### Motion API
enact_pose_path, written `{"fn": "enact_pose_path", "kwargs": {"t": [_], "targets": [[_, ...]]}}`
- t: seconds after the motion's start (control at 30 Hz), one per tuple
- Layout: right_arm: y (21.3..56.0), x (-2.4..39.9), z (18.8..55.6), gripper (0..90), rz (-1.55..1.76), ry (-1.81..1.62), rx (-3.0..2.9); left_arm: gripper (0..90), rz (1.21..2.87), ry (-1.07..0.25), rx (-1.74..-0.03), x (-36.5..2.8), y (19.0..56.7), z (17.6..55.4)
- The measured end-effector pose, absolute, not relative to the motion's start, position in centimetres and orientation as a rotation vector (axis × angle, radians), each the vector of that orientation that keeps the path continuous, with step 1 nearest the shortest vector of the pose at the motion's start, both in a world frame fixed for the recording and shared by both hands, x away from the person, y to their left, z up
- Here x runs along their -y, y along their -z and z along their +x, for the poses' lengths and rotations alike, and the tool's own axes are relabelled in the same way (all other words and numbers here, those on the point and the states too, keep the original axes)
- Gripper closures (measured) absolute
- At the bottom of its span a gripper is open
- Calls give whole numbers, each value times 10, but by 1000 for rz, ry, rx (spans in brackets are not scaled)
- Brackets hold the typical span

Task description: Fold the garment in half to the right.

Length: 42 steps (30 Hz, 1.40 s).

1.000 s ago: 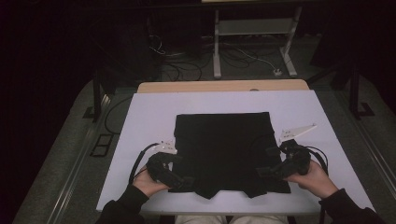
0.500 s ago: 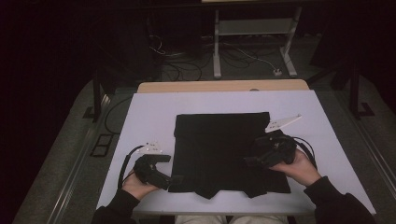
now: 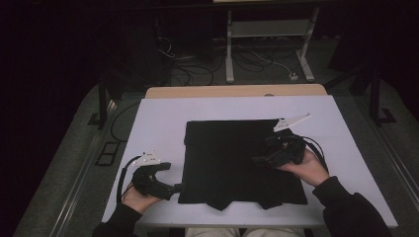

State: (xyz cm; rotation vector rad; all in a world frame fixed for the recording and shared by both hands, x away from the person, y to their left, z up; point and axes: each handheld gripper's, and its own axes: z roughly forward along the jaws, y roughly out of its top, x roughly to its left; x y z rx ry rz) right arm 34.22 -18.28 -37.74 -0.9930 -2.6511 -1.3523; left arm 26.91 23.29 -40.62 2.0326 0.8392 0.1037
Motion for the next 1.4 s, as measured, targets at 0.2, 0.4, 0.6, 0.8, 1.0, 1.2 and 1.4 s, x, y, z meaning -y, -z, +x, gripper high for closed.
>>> {"fn": "enact_pose_path", "kwargs": {"t": [0.2, 0.4, 0.6, 0.8, 1.0, 1.2, 1.4], "targets": [[374, 168, 355, 0, -969, 1341, 2687, 0, 2025, -118, -857, -239, 409, 266], [373, 153, 367, 0, -958, 1342, 2709, 0, 2029, -141, -858, -243, 411, 262], [371, 139, 381, 0, -949, 1322, 2740, 0, 2061, -133, -854, -243, 416, 258], [368, 128, 397, 0, -957, 1337, 2747, 0, 2088, -120, -843, -241, 420, 256], [366, 118, 413, 0, -970, 1331, 2762, 0, 2136, -104, -821, -235, 426, 257], [364, 108, 426, 0, -980, 1334, 2761, 0, 2164, -85, -812, -232, 429, 257], [361, 96, 438, 0, -989, 1328, 2773, 0, 2199, -58, -792, -227, 434, 259]]}}
